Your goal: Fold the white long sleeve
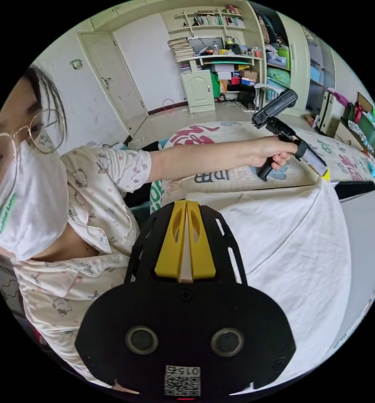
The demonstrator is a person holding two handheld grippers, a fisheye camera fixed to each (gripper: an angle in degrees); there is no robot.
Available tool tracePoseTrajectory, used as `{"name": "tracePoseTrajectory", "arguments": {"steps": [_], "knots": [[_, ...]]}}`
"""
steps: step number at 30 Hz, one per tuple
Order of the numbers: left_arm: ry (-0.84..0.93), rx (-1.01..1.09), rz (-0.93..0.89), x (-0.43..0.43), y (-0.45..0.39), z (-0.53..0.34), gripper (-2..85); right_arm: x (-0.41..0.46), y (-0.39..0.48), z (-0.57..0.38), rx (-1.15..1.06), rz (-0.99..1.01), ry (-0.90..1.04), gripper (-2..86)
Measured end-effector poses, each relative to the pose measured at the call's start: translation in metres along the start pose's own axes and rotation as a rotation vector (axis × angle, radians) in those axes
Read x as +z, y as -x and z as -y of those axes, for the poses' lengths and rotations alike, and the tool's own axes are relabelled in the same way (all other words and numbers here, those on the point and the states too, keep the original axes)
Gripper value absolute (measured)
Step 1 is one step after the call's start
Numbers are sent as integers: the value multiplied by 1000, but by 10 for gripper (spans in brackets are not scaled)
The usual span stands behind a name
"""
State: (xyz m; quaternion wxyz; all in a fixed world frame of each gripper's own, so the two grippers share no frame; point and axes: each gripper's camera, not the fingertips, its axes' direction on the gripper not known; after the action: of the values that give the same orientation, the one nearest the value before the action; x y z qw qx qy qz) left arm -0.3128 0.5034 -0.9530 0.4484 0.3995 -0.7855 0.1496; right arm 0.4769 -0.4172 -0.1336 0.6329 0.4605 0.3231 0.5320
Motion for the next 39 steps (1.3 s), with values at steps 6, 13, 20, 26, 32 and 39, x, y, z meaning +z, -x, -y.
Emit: {"name": "tracePoseTrajectory", "arguments": {"steps": [6, 13, 20, 26, 32, 39], "knots": [[-11, 69, 81, -12, -19, 3, 8, 17, 2, -22, -56, -517, 19, 88], [-33, 57, 59, -33, -12, 11, 10, 25, -36, -34, 25, -216, 11, -3], [-70, 171, 172, -55, -35, 20, 12, 17, -50, -53, 6, -368, -17, 107], [-66, 121, 72, -75, -12, 36, 11, 30, -67, -65, 22, -472, 87, 46], [-56, 120, 119, -91, -12, 53, 9, -19, -94, -84, 63, -243, -10, 44], [28, 111, 177, -99, -14, 78, 7, -47, -134, -99, 138, -64, -14, 76]]}}
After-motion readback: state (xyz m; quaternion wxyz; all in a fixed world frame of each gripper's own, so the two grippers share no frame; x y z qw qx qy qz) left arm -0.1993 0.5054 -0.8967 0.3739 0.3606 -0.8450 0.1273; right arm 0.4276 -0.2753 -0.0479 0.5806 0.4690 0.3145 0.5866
